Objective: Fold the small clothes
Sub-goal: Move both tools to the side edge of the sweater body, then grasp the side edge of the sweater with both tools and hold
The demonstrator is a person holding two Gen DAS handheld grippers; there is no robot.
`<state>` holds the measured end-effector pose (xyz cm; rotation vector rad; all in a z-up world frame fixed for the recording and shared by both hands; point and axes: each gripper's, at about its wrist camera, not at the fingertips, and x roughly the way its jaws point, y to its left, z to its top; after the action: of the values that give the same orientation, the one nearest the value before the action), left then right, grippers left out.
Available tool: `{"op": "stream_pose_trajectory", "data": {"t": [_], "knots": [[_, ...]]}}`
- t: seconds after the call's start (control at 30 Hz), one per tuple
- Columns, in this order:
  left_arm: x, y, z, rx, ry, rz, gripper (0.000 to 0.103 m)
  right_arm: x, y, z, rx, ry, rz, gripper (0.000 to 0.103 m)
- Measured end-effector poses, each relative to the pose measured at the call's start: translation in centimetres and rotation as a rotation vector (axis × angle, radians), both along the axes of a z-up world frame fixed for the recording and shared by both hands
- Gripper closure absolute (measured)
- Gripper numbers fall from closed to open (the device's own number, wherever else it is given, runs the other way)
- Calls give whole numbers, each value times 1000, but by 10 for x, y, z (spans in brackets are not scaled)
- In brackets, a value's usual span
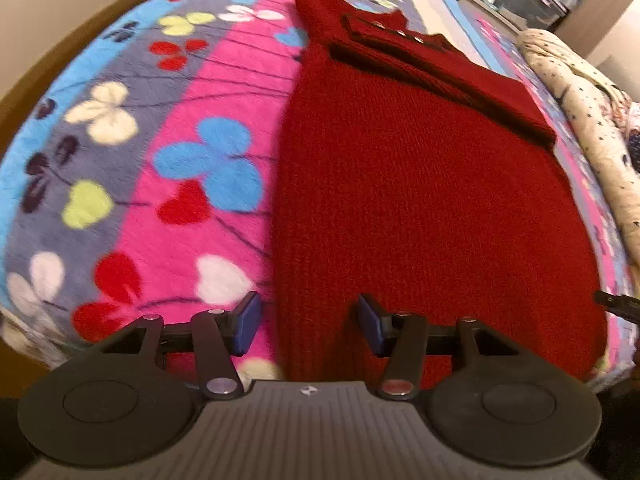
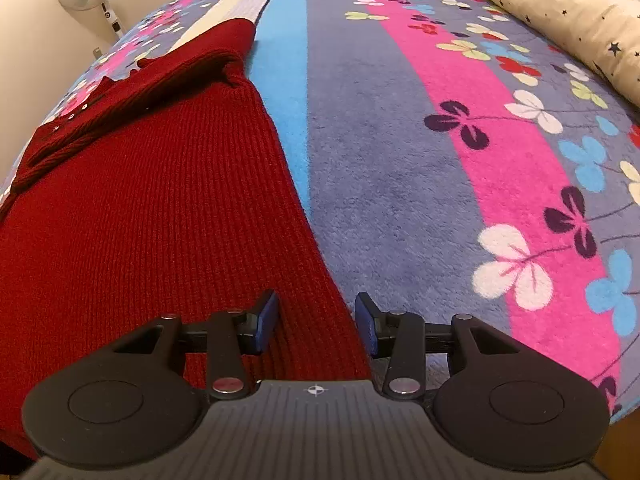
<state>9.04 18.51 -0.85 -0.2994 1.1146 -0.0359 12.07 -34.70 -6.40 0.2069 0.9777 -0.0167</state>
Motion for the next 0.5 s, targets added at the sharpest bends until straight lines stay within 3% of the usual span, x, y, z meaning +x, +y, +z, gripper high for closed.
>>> {"op": "stream_pose_trajectory", "data": {"t": [0.03, 0.07, 0.13, 0.23, 0.33, 0.43, 0.5], "knots": [[-1, -3, 0, 0, -1, -21, 58, 1, 0, 0, 3, 3, -2, 58], [-1, -6, 0, 2, 0, -47, 73, 1, 0, 0, 2, 7, 0, 58], [-3, -14, 4, 35, -28, -95, 82, 2, 4, 0, -14, 16, 22, 61], [-12, -24, 15, 88, -100, -145, 84, -1, 9, 3, -17, 6, 73, 91], [-24, -26, 29, 87, -181, -148, 84, -7, 2, 13, 45, -41, 76, 94], [-36, -18, 47, 4, -274, -113, 84, -15, -12, 31, 179, -117, 70, 94], [-35, -15, 43, 27, -243, -81, 83, -15, -15, 31, 163, -104, 64, 93]]}}
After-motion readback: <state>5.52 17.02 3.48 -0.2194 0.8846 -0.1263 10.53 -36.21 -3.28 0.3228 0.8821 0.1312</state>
